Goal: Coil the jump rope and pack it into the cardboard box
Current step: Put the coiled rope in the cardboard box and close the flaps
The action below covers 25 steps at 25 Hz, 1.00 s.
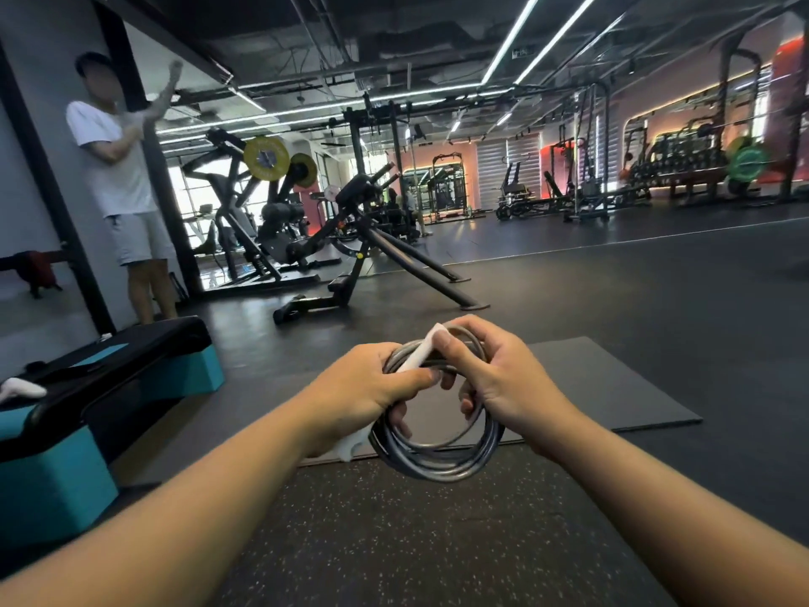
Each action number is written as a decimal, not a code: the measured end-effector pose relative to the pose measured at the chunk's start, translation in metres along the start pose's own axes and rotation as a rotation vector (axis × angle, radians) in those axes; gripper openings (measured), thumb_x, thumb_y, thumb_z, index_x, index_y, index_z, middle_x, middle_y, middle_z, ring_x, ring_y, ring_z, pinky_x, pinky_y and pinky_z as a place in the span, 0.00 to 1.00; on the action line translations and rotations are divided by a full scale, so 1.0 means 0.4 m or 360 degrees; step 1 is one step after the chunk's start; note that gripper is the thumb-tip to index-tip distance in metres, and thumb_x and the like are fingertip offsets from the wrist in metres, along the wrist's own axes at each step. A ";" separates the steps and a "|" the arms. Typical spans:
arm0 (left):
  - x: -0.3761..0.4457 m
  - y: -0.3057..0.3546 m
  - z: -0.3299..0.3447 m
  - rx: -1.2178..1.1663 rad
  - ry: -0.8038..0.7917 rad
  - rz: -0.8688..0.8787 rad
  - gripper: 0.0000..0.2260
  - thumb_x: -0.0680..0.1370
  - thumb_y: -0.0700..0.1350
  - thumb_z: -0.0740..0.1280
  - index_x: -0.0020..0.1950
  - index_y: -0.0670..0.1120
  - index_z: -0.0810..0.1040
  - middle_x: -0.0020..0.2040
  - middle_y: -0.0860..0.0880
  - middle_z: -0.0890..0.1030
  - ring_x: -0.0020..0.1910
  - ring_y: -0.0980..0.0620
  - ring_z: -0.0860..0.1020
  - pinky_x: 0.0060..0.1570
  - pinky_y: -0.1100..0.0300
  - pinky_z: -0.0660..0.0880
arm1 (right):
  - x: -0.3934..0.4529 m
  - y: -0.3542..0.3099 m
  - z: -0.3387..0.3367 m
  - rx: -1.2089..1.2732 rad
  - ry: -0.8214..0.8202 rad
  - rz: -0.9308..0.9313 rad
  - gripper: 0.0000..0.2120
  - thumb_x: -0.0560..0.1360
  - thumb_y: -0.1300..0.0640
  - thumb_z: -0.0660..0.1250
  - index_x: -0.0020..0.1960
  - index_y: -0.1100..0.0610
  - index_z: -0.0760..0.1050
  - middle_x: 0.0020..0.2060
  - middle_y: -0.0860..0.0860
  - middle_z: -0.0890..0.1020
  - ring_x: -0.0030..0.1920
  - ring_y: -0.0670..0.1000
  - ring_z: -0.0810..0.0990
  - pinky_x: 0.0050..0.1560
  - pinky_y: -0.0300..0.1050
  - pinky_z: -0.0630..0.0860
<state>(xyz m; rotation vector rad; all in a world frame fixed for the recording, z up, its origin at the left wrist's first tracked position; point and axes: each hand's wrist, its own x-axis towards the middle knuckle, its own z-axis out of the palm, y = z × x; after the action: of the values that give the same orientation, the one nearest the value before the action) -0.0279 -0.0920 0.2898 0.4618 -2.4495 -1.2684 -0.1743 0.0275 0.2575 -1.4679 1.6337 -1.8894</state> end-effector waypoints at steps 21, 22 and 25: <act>-0.822 -0.117 -0.617 -0.0872 0.1374 -0.0966 0.15 0.73 0.44 0.78 0.59 0.49 0.84 0.50 0.45 0.88 0.45 0.48 0.86 0.52 0.44 0.82 | -0.024 -0.393 0.968 0.0463 -0.0896 0.0762 0.12 0.81 0.55 0.68 0.61 0.51 0.84 0.54 0.48 0.89 0.55 0.47 0.86 0.57 0.48 0.80; -0.877 -0.088 -0.660 -0.0924 0.1444 -0.1017 0.15 0.74 0.43 0.78 0.59 0.48 0.84 0.49 0.44 0.87 0.44 0.49 0.85 0.49 0.44 0.82 | -0.026 -0.452 1.022 0.0454 -0.0979 0.0814 0.11 0.81 0.55 0.68 0.61 0.51 0.85 0.52 0.47 0.89 0.50 0.46 0.86 0.52 0.44 0.81; -1.020 -0.027 -0.764 -0.0995 0.1630 -0.1182 0.14 0.74 0.43 0.78 0.58 0.48 0.83 0.46 0.38 0.86 0.38 0.49 0.83 0.41 0.51 0.83 | -0.042 -0.592 1.167 0.0405 -0.1188 0.0964 0.10 0.81 0.54 0.67 0.59 0.48 0.85 0.47 0.46 0.89 0.38 0.47 0.81 0.38 0.39 0.79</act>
<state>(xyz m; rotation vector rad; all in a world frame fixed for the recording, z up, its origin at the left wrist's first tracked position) 0.4708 -0.1393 0.3851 1.4449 -0.9786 -1.4216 0.2972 -0.1600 0.3877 -1.1711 1.2164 -0.9952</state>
